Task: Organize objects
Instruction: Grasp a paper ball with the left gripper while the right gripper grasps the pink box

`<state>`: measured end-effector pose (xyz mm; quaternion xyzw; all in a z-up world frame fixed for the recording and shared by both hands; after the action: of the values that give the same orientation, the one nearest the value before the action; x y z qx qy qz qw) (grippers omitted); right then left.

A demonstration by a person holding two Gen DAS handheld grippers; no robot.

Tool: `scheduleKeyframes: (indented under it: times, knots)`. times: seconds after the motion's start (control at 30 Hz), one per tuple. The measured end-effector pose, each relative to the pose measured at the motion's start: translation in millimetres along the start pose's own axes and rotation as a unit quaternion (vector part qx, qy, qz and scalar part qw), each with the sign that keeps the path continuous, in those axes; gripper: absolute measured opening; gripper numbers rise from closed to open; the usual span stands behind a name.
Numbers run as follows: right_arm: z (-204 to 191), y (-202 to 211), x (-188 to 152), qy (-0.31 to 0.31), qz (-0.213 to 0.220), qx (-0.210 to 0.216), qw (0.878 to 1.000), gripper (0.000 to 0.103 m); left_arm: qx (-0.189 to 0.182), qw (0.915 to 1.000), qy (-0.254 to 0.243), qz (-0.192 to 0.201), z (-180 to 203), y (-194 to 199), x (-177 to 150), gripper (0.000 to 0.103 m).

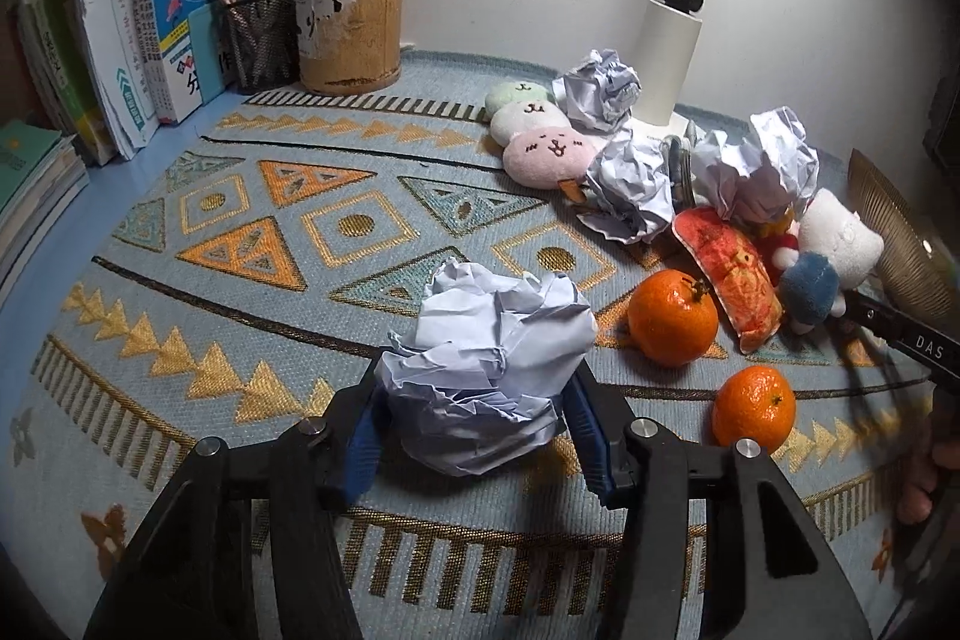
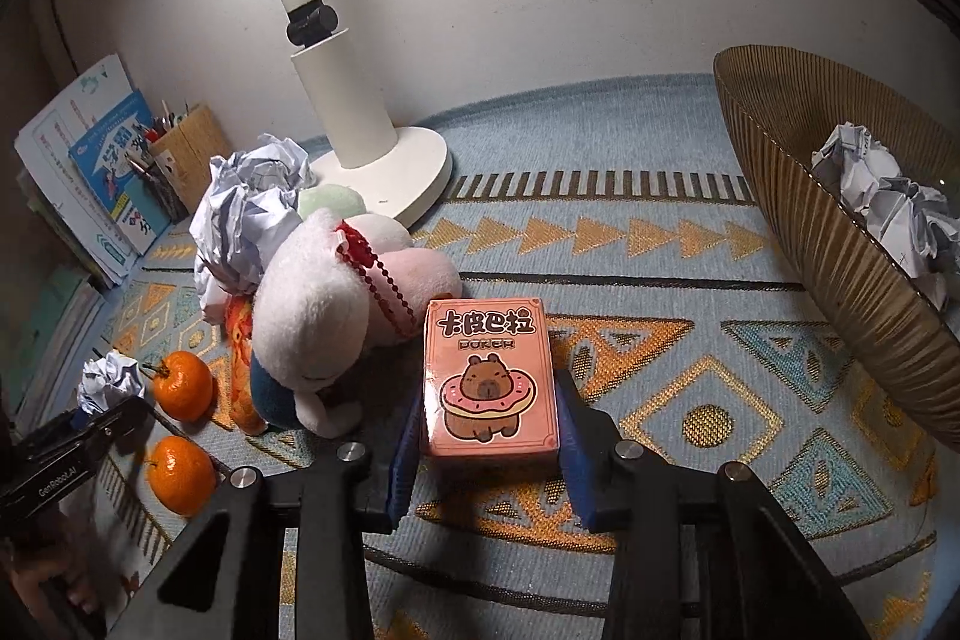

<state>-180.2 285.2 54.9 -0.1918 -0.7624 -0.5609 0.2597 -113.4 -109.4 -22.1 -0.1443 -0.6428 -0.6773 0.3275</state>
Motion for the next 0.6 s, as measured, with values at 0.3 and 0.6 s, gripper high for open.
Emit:
scheduleKeyframes:
  times: [0.3,0.6]
  knots:
    - [-19.2,5.0,-0.6,0.032,0.010,0.008,0.999,0.039,-0.002,0.9982,0.059,-0.003,-22.3,-1.9,0.2,0.051]
    - [-19.8,15.9,4.0,0.029,0.037,0.031,0.998,0.040,0.009,0.9971,0.076,0.004,-30.3,2.3,0.1,0.052]
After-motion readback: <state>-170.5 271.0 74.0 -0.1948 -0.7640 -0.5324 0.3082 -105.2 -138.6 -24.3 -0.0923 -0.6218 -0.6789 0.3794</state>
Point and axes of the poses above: each gripper's, at about its wrist camera, not at the fingertips, and y roughly against the way its jaws point, z to its right, x to its top, the point moved 9 cm from there along -y, roughly the way its jaws point, and after that the axes turned 4 degrees about -z, right-handed, at the moved point
